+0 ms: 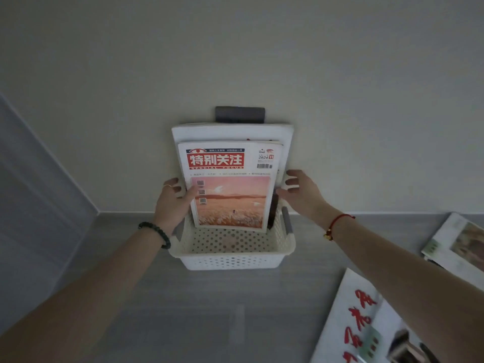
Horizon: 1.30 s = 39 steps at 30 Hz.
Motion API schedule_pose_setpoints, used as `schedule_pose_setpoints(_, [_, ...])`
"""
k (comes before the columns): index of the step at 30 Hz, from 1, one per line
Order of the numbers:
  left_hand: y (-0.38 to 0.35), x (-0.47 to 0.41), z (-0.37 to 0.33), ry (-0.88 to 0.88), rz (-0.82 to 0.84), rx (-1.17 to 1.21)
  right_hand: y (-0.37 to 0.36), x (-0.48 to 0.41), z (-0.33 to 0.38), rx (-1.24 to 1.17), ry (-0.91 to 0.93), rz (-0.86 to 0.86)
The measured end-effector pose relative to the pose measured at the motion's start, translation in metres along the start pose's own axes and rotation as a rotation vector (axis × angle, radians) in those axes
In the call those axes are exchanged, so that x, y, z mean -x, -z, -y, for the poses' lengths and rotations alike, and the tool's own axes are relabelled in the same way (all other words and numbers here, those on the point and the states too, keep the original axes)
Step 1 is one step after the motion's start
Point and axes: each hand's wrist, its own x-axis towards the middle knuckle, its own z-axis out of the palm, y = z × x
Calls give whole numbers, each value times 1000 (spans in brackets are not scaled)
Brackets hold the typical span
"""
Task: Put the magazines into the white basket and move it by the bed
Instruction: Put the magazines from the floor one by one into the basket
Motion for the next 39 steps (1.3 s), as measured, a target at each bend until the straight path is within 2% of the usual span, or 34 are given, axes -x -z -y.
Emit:
schedule_pose_setpoints(3, [0,18,-2,106,-81,107,33,25,-3,-7,9,-35])
schedule_pose_setpoints(6, [-7,44,-12,110,-97,172,76,57,-17,-1,24,-59])
schedule_pose_setpoints(12, [-51,105,-39,66,98,202,168,123,-66,10,-101,-183])
schedule_pose_setpoints(18, [-139,154,-66,35,313,192,250,177,-126,89,-194,-247])
schedule_pose_setpoints(22, [-203,185,-70,40,393,200,287,206,-170,135,-275,-262])
schedule_pose_setpoints(30, [-287,225,-49,69,498,85,311,213,-260,319,-427,-215])
schedule_pose_setpoints(35, [-314,233,-29,112,506,58,306,190,-292,436,-411,-160])
schedule_pose_setpoints(39, [-325,229,-16,172,515,69,301,177,-308,581,-320,-152])
